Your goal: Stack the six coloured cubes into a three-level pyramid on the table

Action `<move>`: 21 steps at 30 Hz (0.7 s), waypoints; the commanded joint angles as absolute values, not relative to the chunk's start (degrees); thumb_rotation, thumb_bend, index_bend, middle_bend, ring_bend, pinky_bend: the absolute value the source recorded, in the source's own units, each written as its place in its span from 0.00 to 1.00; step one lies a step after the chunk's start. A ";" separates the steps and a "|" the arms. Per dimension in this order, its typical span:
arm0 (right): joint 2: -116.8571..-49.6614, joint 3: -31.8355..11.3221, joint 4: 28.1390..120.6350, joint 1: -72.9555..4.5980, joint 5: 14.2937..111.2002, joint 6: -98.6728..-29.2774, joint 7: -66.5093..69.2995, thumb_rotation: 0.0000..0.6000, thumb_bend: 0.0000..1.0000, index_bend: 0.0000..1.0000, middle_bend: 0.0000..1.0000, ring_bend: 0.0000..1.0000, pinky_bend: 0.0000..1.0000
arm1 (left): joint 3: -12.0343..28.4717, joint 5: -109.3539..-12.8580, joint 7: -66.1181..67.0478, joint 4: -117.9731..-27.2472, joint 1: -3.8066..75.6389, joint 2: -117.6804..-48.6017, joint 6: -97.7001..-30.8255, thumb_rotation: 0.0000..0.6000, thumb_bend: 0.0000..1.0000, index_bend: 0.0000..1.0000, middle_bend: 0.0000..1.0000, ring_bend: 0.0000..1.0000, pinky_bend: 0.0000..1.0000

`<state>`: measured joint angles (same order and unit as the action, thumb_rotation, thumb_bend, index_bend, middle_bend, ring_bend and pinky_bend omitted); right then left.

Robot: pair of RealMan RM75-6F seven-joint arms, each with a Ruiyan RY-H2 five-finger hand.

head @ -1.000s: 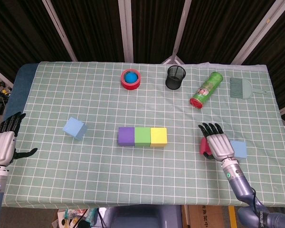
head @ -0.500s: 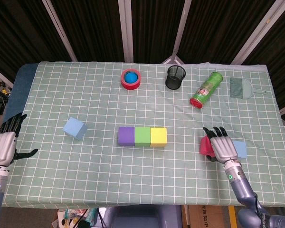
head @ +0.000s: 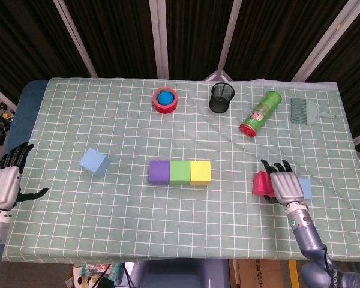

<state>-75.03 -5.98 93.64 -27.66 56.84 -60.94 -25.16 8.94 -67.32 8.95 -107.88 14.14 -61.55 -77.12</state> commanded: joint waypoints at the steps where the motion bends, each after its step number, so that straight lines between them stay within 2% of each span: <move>1: -75.02 -5.96 93.80 -27.63 56.81 -61.15 -25.27 1.00 0.24 0.00 0.34 0.17 0.00 | 8.84 -67.46 8.92 -107.92 14.12 -61.50 -77.06 1.00 0.10 0.00 0.00 0.00 0.06; 9: -75.20 -5.62 93.55 -27.54 56.81 -61.13 -25.01 1.00 0.31 0.00 0.38 0.21 0.00 | 8.77 -67.97 8.45 -108.26 13.92 -61.23 -77.30 1.00 0.10 0.00 0.00 0.00 0.06; 21: -71.03 -6.21 99.91 -27.43 61.20 -63.58 -24.52 1.00 0.32 0.00 0.38 0.21 0.00 | 8.69 -68.28 7.58 -108.49 13.71 -60.54 -77.13 1.00 0.10 0.00 0.00 0.00 0.06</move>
<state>-72.05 -5.91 98.64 -27.31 60.34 -63.13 -24.49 8.69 -68.27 7.59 -108.50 13.72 -60.57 -77.14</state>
